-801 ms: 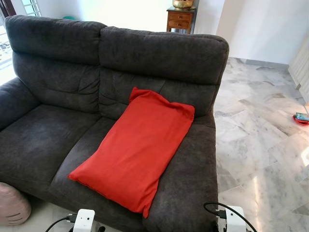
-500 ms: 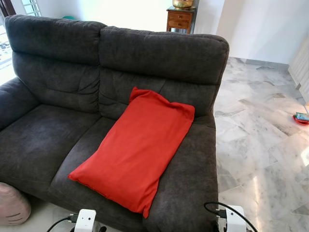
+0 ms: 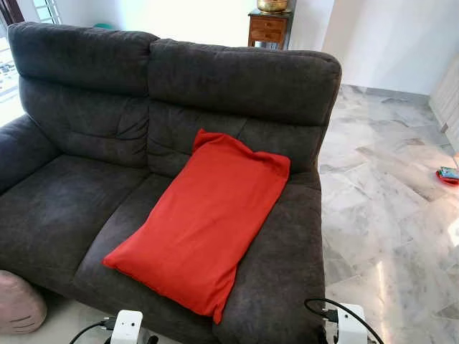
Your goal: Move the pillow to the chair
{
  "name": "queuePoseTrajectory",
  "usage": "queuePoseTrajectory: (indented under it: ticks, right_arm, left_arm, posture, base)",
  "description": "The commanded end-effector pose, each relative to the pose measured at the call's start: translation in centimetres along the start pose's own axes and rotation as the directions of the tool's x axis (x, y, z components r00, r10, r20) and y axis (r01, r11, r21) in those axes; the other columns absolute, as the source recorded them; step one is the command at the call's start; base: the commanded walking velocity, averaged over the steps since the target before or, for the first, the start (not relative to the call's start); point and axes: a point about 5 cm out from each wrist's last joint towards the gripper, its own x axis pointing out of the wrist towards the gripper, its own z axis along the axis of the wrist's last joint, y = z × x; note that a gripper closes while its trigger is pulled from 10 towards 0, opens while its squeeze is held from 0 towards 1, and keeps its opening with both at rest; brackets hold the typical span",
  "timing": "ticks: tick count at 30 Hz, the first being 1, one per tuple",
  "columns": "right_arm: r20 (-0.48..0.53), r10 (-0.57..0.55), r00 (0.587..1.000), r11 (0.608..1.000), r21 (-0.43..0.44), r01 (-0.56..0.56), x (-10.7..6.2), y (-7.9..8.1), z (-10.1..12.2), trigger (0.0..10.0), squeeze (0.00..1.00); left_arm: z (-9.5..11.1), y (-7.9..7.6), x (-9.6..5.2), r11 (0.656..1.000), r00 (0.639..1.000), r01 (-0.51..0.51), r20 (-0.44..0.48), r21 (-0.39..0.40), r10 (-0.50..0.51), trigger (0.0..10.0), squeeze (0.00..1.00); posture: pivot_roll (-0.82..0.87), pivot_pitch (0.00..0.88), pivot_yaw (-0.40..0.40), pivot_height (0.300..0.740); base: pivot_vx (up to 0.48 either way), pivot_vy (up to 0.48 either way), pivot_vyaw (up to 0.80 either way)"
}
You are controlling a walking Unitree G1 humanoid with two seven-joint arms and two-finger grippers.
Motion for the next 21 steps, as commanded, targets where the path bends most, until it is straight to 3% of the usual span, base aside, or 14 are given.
queuePoseTrajectory:
  ticks: [1,8,21]
  right_arm:
    - [0.023,-0.013,1.000,1.000,0.016,0.012,0.13,-0.23,0.64,10.0,0.00]
    - [0.036,-0.018,0.999,1.000,0.011,0.017,0.17,-0.35,0.92,10.0,0.00]
    - [0.047,-0.019,0.999,1.000,0.011,0.019,0.20,-0.27,1.13,10.0,0.00]
  left_arm:
    - [-0.19,-0.16,-0.06,1.000,1.000,0.008,-0.005,0.023,-0.008,10.0,0.00]
    - [-0.28,-0.35,-0.09,1.000,1.000,0.012,-0.006,0.022,-0.011,10.0,0.00]
    - [-0.23,-0.39,-0.09,1.000,1.000,0.011,-0.002,0.023,-0.011,10.0,0.00]
  posture:
    - [0.11,0.000,-0.051,0.740]
    - [0.11,0.000,-0.057,0.740]
    - [0.11,0.000,-0.061,0.740]
  base:
    - [0.000,0.000,0.00]
    - [0.000,0.000,0.00]
    - [-0.258,0.000,0.00]
